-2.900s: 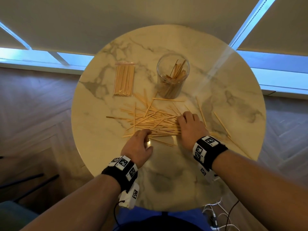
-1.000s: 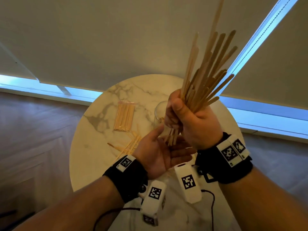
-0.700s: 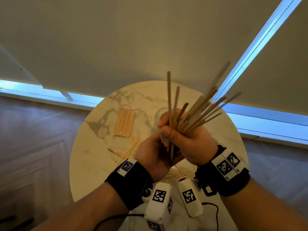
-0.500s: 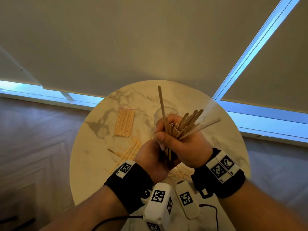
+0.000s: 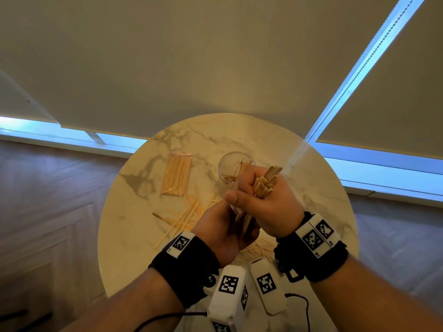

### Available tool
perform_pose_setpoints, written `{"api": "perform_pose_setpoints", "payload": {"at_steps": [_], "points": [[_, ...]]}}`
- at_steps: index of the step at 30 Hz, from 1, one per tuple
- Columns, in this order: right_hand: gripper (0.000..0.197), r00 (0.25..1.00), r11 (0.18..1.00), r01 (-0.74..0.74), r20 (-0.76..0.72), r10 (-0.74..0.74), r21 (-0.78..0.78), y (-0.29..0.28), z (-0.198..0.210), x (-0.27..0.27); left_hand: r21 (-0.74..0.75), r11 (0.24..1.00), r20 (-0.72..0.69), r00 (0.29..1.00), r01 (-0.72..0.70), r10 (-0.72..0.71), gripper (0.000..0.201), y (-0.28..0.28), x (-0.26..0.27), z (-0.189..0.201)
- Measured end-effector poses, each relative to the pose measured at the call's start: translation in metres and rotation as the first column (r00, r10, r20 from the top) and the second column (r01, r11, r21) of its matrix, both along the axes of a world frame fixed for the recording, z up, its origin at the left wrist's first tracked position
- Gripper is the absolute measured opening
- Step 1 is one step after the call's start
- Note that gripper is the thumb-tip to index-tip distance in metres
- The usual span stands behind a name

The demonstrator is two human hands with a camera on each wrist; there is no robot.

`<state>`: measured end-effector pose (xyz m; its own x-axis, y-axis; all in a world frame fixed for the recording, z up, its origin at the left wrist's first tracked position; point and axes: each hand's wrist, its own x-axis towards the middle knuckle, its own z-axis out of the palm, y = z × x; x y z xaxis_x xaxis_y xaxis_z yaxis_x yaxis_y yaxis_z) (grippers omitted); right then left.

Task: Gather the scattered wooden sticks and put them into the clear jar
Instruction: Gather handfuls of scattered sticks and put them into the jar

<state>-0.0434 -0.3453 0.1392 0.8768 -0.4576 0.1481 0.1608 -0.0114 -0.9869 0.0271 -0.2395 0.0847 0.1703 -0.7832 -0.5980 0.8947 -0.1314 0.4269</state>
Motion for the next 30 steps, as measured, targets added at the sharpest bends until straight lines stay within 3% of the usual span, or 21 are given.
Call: {"api": "perform_pose_setpoints", "payload": {"at_steps": [3, 6, 9, 12, 16, 21, 24, 26, 27, 28, 30], "points": [[0.033, 0.998, 0.997, -0.044, -0.037, 0.041, -0.070, -0.002, -0.001, 0.000, 0.025, 0.997, 0.009, 0.998, -0.069, 0.069, 0.063, -0.001, -0.003, -0.001], [0.024, 0.997, 0.993, -0.081, -0.024, 0.080, -0.084, -0.004, -0.003, -0.001, 0.059, 0.986, 0.012, 0.988, -0.154, 0.153, 0.046, -0.003, -0.001, -0.005], [0.016, 0.997, 0.996, -0.078, -0.016, 0.077, -0.051, -0.002, -0.004, 0.003, 0.113, 0.980, 0.027, 0.987, -0.161, 0.159, 0.045, -0.003, 0.004, -0.009], [0.016, 0.999, 0.970, -0.048, -0.033, 0.041, -0.238, -0.007, -0.004, 0.005, 0.129, 0.984, 0.034, 0.993, -0.121, 0.117, 0.029, -0.006, 0.007, -0.006], [0.023, 0.992, 0.906, 0.074, -0.061, -0.109, -0.417, -0.019, -0.009, 0.009, 0.167, 0.979, 0.071, 0.992, -0.114, 0.104, 0.030, -0.013, 0.016, 0.000], [0.021, 0.920, 0.880, 0.294, -0.137, -0.366, -0.373, -0.035, -0.011, 0.016, 0.141, 0.988, 0.075, 0.995, -0.069, 0.059, 0.037, -0.018, 0.033, 0.008], [0.026, 0.843, 0.808, 0.461, -0.102, -0.528, -0.366, -0.049, -0.012, 0.025, 0.200, 0.974, 0.207, 0.976, -0.110, 0.068, 0.026, -0.020, 0.050, 0.003], [0.030, 0.783, 0.742, 0.541, -0.086, -0.617, -0.396, -0.057, -0.011, 0.034, 0.229, 0.963, 0.401, 0.915, -0.143, 0.040, 0.015, -0.022, 0.063, -0.002], [0.030, 0.755, 0.708, 0.565, -0.080, -0.651, -0.424, -0.061, -0.012, 0.040, 0.241, 0.958, 0.532, 0.847, -0.156, 0.004, 0.009, -0.022, 0.069, -0.006], [0.031, 0.731, 0.676, 0.583, -0.074, -0.679, -0.451, -0.065, -0.014, 0.046, 0.253, 0.954, 0.679, 0.732, -0.164, -0.054, 0.007, -0.022, 0.076, -0.012], [0.032, 0.708, 0.644, 0.595, -0.065, -0.703, -0.481, -0.071, -0.024, 0.058, 0.258, 0.954, 0.871, 0.464, -0.151, -0.162, 0.024, -0.024, 0.087, -0.020]]}}
